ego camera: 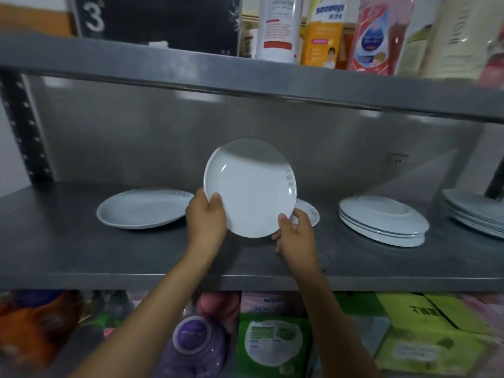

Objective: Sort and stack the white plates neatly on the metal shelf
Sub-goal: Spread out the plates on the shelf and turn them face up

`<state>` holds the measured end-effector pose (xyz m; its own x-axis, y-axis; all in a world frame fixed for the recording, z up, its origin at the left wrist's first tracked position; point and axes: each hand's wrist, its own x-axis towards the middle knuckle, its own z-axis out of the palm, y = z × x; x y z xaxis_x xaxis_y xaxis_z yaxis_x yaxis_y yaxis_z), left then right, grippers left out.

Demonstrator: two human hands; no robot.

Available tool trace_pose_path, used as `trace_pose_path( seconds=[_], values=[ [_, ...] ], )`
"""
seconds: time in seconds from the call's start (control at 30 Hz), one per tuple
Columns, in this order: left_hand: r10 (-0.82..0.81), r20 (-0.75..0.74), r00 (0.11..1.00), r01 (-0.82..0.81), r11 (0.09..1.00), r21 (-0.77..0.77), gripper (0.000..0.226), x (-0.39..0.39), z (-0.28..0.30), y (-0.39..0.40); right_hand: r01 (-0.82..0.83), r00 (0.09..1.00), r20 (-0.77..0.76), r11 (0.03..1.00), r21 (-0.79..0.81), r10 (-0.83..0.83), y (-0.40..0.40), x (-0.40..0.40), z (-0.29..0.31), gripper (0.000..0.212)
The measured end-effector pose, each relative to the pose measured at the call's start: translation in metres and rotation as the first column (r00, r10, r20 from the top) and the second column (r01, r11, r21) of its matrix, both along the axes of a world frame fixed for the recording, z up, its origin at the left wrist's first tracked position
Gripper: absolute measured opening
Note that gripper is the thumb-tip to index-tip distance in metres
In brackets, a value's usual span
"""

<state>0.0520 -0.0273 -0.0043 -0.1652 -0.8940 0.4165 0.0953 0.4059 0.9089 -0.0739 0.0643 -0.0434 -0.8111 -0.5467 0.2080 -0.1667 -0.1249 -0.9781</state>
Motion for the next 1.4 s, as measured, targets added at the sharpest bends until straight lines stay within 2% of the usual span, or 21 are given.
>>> trace_pose_path(
  seconds=[0.17,0.27,0.37,0.47,0.57,0.67,0.97,1.1,1.17,1.27,1.4],
  values=[
    [-0.093,0.049,0.994,0.084,0.983,0.161,0.027,0.030,-0.002,-0.019,-0.091,0.994,0.061,0.995,-0.035,0.093,-0.009,0.020,0.007,0.023],
    [-0.131,0.165,0.978,0.101,0.979,0.180,0.029,0.045,-0.007,-0.029,-0.132,0.986,0.100,0.991,-0.016,0.133,-0.012,0.024,0.007,0.020],
    [-0.100,0.391,0.915,0.072,0.994,0.087,0.031,0.057,-0.012,-0.032,-0.158,0.983,0.099,0.986,0.056,0.152,-0.010,0.022,0.005,0.019],
    [0.015,0.547,0.837,0.038,0.996,-0.086,0.047,0.069,-0.014,-0.038,-0.166,0.985,0.080,0.974,0.152,0.156,-0.005,0.017,0.006,0.020],
    [0.087,0.588,0.804,0.044,0.978,-0.205,0.046,0.081,-0.013,-0.048,-0.189,0.979,0.116,0.957,0.219,0.167,-0.004,0.015,-0.001,0.025],
    [0.120,0.609,0.784,0.072,0.957,-0.281,0.047,0.082,-0.011,-0.052,-0.198,0.975,0.154,0.942,0.271,0.161,-0.009,0.016,-0.010,0.018],
    [0.124,0.653,0.747,0.216,0.884,-0.416,0.043,0.050,-0.006,-0.045,-0.140,0.990,0.079,0.899,0.415,0.118,-0.022,0.014,-0.020,0.021],
    [0.089,0.694,0.715,0.310,0.849,-0.429,0.048,0.034,-0.006,-0.038,-0.124,0.991,0.015,0.893,0.433,0.131,-0.017,0.014,-0.020,0.039],
    [0.065,0.715,0.696,0.364,0.826,-0.430,0.047,0.025,-0.005,-0.032,-0.063,0.989,-0.091,0.877,0.477,0.120,-0.016,0.010,-0.019,0.047],
    [-0.013,0.741,0.671,0.461,0.791,-0.403,0.042,0.010,-0.006,-0.022,0.130,0.951,-0.308,0.885,0.447,0.016,-0.008,-0.005,-0.014,0.039],
    [-0.014,0.776,0.631,0.527,0.742,-0.415,0.039,-0.018,-0.009,-0.007,0.289,0.898,-0.403,0.928,0.234,-0.178,0.017,-0.035,-0.003,0.023]
  ],
)
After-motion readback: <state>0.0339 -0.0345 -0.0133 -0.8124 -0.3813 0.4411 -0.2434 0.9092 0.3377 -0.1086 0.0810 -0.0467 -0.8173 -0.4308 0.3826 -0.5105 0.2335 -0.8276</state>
